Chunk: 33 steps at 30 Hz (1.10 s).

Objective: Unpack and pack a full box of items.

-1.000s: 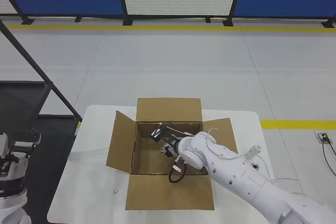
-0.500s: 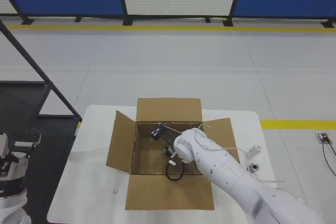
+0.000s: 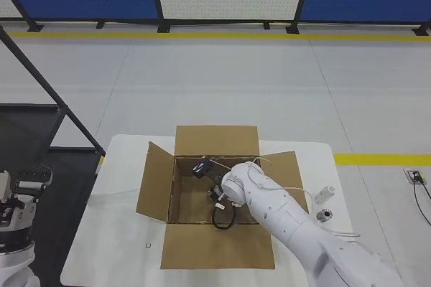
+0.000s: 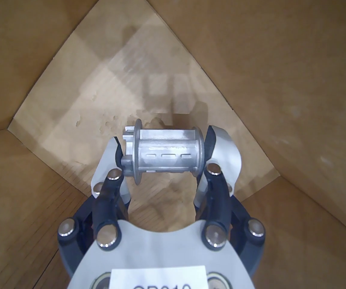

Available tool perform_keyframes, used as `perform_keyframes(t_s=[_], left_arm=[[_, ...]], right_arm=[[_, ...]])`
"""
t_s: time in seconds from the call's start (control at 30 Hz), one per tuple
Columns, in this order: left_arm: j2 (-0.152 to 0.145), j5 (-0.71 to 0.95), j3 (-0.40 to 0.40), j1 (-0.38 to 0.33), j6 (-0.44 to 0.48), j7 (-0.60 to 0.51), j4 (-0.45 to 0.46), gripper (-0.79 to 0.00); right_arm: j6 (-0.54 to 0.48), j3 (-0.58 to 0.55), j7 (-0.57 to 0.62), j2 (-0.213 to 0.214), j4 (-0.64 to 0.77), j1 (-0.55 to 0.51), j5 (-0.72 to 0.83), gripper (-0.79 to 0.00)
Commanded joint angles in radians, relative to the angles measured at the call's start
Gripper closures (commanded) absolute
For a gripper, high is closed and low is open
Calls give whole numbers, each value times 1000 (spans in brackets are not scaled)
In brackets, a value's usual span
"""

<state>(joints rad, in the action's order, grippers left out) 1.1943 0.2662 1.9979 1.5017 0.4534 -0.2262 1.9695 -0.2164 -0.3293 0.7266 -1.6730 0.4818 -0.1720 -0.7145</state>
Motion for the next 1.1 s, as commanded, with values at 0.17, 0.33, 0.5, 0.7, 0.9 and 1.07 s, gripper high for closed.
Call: perform_keyframes(t_s=[0.17,0.33,0.5,0.7,0.9,1.07], left_arm=[[0,0,0,0,0,0,0,-785],[0,0,0,0,0,0,0,-785],[0,0,0,0,0,0,0,-785],[0,0,0,0,0,0,0,-785],[0,0,0,0,0,0,0,-785],[0,0,0,0,0,0,0,-785]], right_arm=[[-27,-31,-39,8,0,-9,-12,-650],[-137,-73,-78,35,29,-14,7,-705],[-241,-125,-104,81,102,-29,6,-785],[-288,-216,-137,170,312,-94,-54,-785],[-262,-406,-163,301,713,-291,-211,-785],[-228,-650,-171,402,1121,-569,-372,-785]])
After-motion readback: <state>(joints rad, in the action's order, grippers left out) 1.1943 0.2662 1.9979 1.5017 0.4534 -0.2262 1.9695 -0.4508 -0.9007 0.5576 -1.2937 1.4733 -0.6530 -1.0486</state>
